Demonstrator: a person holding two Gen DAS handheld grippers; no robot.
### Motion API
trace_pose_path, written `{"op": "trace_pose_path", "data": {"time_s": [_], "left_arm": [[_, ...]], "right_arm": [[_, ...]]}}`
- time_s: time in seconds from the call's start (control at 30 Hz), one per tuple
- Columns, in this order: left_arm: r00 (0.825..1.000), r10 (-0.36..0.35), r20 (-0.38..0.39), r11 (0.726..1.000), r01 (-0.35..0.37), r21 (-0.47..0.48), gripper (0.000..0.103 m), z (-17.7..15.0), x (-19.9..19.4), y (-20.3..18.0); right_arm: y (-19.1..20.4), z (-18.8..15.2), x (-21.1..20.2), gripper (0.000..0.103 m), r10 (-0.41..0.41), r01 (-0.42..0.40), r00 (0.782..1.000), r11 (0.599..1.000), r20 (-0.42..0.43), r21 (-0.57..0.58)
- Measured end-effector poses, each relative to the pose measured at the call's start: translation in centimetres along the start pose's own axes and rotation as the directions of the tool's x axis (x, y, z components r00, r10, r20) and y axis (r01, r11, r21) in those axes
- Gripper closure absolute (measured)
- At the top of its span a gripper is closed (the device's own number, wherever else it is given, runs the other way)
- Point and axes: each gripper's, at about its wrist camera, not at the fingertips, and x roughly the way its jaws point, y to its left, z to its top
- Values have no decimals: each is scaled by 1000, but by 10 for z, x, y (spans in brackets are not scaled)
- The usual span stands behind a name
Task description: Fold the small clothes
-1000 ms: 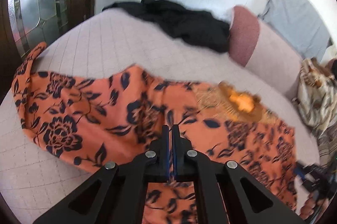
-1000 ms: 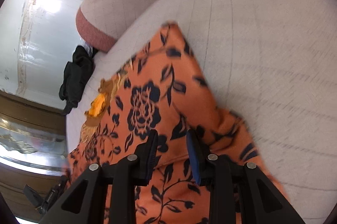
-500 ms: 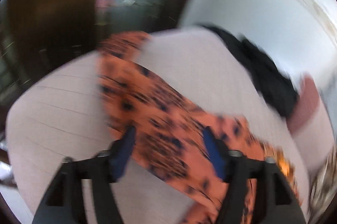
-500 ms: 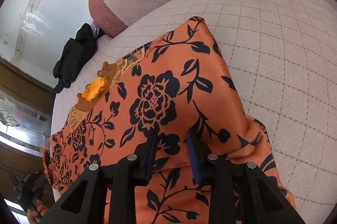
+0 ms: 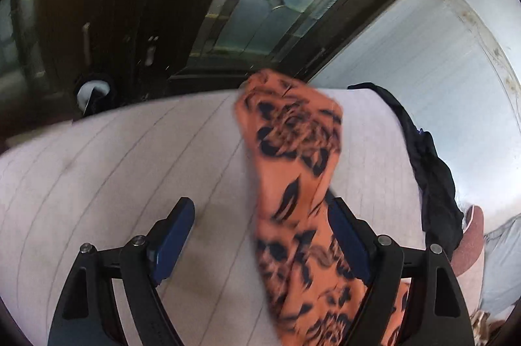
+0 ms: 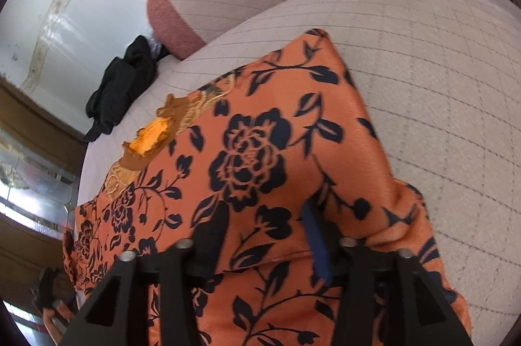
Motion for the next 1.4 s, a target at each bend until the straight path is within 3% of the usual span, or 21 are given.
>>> {"op": "trace_pose_path", "data": {"time_s": [0.13,0.2,0.3,0.4,0.53,0.6,0.67,0.77,0.83,0.87,0.9,0.97,1.0,1.03,1.07,1.1,1.13,1.2,1.27,1.37,1.4], "left_arm": [[999,25,-24,993,-22,118,19,-6,16,-30],[995,85,-60,980,-73,185,18,-10,33,-42],[982,190,-2,933,-180,310,20,-24,33,-58],[966,252,49,889,-251,383,87,-34,31,-70],[991,121,54,920,-132,368,89,-39,4,-82],[998,26,59,913,-48,404,89,-46,-18,-102],[996,-66,59,880,30,474,89,-63,-41,-128],[974,-226,17,788,172,591,89,-106,-78,-173],[940,-334,-69,689,293,663,89,-145,-98,-204],[916,-384,-116,608,346,714,89,-175,-109,-224],[900,-408,-150,556,376,741,88,-194,-115,-234],[825,-448,-345,360,520,775,83,-247,-121,-257],[800,-442,-406,298,558,775,78,-261,-121,-262],[788,-419,-451,234,574,784,69,-277,-122,-266],[796,-414,-442,210,556,805,64,-283,-124,-266],[812,-423,-403,214,522,826,49,-282,-123,-263],[825,-432,-365,240,495,835,34,-276,-122,-260],[833,-438,-338,331,499,801,30,-253,-113,-253],[846,-421,-327,445,507,739,30,-224,-97,-241],[900,-332,-284,617,435,656,30,-199,-67,-224],[914,-298,-274,646,405,647,30,-204,-64,-222]], "right_arm": [[14,-4,3,44,-66,67,998,994,17,-87],[19,-6,4,42,-87,89,996,990,23,-110],[24,-7,5,41,-110,113,993,985,30,-131],[21,-7,2,42,-90,93,995,990,31,-108],[13,-6,-7,53,-47,49,998,998,36,-35],[10,-5,-12,54,-32,32,999,999,40,-18],[11,-3,-17,54,-24,25,998,1000,61,-16],[14,0,-29,54,-8,11,994,1000,107,-27],[14,3,-34,54,6,-3,992,1000,127,-25],[14,4,-36,54,16,-14,991,1000,133,-20],[12,5,-39,54,29,-28,990,1000,138,-13],[9,7,-43,54,50,-50,989,999,141,-2],[7,9,-44,54,64,-65,988,998,140,6],[4,11,-45,54,81,-85,987,996,140,19],[2,12,-46,54,97,-103,985,994,143,31],[-2,14,-48,53,129,-137,981,990,148,44],[-3,16,-49,51,146,-155,978,987,150,51],[-5,20,-50,48,175,-186,973,981,153,61],[-3,22,-50,48,192,-202,969,978,155,51],[3,22,-44,48,223,-229,965,973,138,29],[5,21,-40,48,244,-250,962,968,125,27]]}}
